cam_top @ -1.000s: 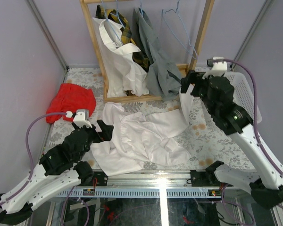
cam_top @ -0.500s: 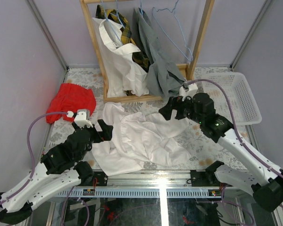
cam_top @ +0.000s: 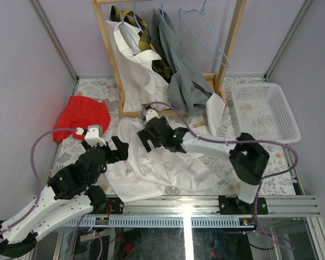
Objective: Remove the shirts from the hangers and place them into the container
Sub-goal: Place the hanger at the clothesline, then pick up the shirt from the center of the board.
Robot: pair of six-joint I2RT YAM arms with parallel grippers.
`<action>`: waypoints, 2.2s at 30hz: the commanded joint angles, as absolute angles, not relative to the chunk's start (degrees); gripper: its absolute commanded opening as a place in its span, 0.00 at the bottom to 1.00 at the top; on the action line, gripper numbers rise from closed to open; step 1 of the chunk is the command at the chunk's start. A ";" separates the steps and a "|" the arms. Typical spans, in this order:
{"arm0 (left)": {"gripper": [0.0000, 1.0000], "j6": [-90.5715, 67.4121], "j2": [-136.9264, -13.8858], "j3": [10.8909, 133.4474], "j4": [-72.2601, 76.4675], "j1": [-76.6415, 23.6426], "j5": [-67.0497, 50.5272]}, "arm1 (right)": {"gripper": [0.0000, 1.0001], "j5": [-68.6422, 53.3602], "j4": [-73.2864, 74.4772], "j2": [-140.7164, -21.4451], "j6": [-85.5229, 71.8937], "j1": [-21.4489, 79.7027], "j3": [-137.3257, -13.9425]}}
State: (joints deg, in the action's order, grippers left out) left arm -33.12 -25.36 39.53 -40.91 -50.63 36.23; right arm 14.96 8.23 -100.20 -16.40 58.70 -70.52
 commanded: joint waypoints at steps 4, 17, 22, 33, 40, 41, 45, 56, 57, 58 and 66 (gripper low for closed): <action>1.00 -34.50 -25.03 41.48 -41.50 -50.19 39.02 | 0.99 25.21 11.08 -114.54 -15.51 58.02 -83.71; 1.00 -34.26 -25.96 41.42 -41.20 -50.11 38.17 | 0.00 10.36 9.34 -113.12 -19.35 56.91 -72.74; 1.00 -34.11 -25.93 41.33 -41.06 -50.10 37.82 | 0.00 22.51 4.37 -92.77 -20.05 58.09 -62.25; 1.00 -34.01 -25.92 41.23 -40.87 -50.04 37.60 | 0.00 41.48 -0.47 -64.41 -18.94 58.17 -51.82; 1.00 -34.79 -25.93 41.34 -41.42 -50.01 38.89 | 0.07 23.89 8.64 -68.39 -35.93 66.24 -42.91; 1.00 -35.02 -25.88 41.31 -41.41 -50.09 39.12 | 0.11 21.79 8.89 -68.58 -37.07 67.70 -42.01; 1.00 -35.07 -25.89 41.14 -41.13 -50.05 39.35 | 0.32 14.97 17.69 -67.86 -40.76 69.98 -43.34; 1.00 -34.89 -27.59 40.73 -39.86 -50.16 39.82 | 0.99 27.97 31.92 -62.13 -29.68 69.74 -57.16; 1.00 -34.85 -27.90 40.78 -39.82 -50.12 39.82 | 0.99 25.81 30.64 -63.57 -26.77 69.27 -57.34; 1.00 -34.81 -28.14 40.78 -39.78 -50.10 39.80 | 0.99 23.67 29.90 -65.62 -24.55 68.75 -57.57; 1.00 -35.19 -27.80 40.73 -40.07 -50.10 40.39 | 0.99 12.48 30.18 -85.61 -11.91 61.06 -64.92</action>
